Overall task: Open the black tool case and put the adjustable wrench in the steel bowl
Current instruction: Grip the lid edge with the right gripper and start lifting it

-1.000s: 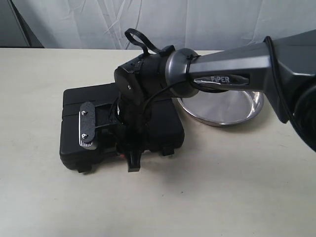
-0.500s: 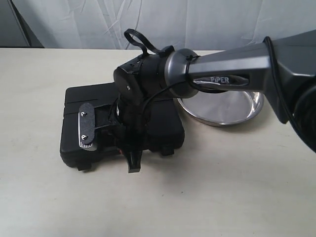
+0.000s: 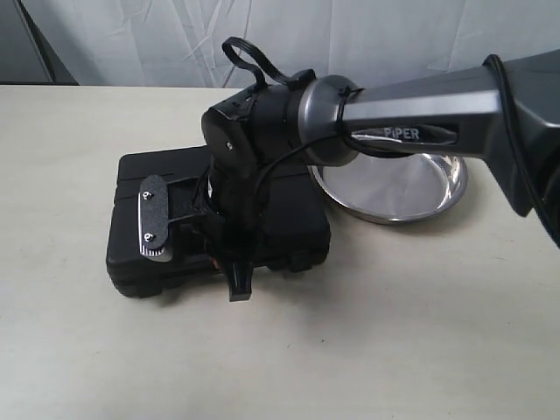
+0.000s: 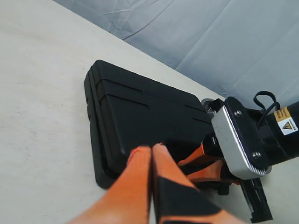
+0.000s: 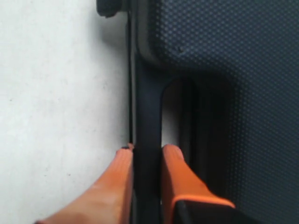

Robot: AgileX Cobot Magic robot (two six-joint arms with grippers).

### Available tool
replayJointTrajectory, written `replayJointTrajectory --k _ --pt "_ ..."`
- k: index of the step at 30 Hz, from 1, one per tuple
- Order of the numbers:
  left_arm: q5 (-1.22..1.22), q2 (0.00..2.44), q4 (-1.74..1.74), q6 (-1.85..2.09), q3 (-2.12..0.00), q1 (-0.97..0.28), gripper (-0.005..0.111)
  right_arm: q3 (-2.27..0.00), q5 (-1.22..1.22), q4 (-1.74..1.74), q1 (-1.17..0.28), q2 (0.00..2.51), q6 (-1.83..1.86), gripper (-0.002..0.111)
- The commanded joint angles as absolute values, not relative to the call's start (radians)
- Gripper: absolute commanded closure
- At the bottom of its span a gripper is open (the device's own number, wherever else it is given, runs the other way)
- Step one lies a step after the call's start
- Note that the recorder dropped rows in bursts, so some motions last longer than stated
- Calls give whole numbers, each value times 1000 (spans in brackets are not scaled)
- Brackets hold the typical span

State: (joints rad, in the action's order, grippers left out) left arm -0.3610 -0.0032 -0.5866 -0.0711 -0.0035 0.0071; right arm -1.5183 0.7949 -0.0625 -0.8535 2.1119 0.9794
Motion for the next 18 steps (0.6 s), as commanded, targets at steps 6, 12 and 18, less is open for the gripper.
replayJointTrajectory --k 6,12,18 --pt "-355 0 -582 -67 0 -2 107 -1524 798 -44 -852 2049 993 109" --pt "-355 0 -582 -67 0 -2 107 -1536 809 -23 -852 2040 993 109" --pt "-355 0 -582 -67 0 -2 107 -1583 823 -21 -852 2040 993 109"
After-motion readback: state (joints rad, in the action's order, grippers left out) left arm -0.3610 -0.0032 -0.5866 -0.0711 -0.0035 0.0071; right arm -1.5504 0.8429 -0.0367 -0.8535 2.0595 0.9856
